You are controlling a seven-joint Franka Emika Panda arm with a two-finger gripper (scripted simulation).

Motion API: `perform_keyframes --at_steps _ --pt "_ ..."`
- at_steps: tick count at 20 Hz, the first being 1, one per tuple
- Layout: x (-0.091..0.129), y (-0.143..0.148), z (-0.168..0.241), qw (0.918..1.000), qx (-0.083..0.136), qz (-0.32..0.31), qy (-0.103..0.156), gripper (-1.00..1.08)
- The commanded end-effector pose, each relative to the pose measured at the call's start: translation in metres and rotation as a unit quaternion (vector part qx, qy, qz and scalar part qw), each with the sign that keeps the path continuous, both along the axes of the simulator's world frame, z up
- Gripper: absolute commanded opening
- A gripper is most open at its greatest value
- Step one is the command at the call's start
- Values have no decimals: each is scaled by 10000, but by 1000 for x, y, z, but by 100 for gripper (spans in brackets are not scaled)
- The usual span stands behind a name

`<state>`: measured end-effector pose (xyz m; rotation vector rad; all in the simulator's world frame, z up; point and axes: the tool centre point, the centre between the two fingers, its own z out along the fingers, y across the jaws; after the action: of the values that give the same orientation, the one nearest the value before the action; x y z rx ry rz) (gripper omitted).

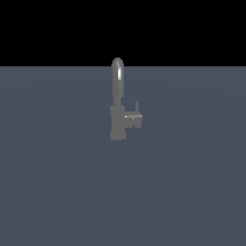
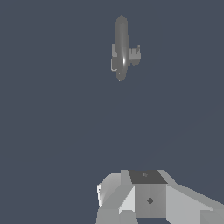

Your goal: Turn on the faucet by rotating a designated handle.

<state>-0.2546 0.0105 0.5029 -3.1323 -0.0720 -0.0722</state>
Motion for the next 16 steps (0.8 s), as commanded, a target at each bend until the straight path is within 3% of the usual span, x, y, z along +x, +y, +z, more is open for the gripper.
perform_keyframes --at_steps 1,9,16 --pt "0 0 0 10000 0 0 0 -100" --pt "9 1 -1 9999 87 -91 101 -100" --pt "31 2 -3 9983 312 -323 360 -100"
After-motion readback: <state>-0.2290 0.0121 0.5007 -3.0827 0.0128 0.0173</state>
